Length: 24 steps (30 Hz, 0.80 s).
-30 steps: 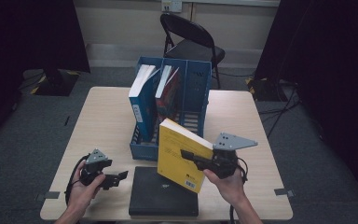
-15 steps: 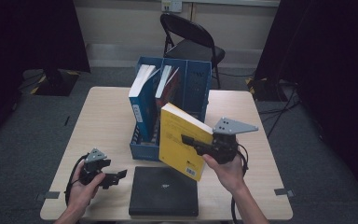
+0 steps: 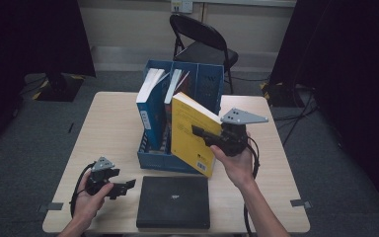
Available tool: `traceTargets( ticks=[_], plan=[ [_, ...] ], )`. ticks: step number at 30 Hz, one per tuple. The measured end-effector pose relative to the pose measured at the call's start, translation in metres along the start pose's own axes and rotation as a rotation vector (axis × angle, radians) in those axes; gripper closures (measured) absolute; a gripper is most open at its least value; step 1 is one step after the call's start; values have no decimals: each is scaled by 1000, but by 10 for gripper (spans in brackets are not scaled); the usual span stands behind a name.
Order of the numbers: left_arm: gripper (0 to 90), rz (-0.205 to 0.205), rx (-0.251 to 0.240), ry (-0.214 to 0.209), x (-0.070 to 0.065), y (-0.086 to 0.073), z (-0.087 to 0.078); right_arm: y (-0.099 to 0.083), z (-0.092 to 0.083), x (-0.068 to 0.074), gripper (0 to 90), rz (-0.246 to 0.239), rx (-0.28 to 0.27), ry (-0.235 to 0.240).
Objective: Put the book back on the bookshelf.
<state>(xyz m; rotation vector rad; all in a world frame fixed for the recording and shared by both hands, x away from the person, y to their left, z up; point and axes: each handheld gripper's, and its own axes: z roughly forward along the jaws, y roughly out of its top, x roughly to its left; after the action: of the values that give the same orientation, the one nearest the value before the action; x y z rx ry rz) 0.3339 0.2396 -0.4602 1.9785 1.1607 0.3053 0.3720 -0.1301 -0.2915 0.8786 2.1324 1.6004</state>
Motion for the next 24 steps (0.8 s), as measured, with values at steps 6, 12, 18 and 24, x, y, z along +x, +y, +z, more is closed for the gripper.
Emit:
traceTargets(
  ticks=[6, 12, 18, 24],
  plan=[
    [203, 6, 7, 1, 1, 0, -1, 4, 9, -7, 756, 7, 9, -74],
    [203, 5, 5, -1, 2, -1, -2, 9, 17, -9, 756, 18, -1, -145],
    [203, 6, 10, 4, 2, -1, -2, 14, 28, -11, 756, 33, 9, -195],
    [203, 4, 7, -1, 2, -1, -2, 17, 45, -17, 756, 58, 22, -237]
  ],
)
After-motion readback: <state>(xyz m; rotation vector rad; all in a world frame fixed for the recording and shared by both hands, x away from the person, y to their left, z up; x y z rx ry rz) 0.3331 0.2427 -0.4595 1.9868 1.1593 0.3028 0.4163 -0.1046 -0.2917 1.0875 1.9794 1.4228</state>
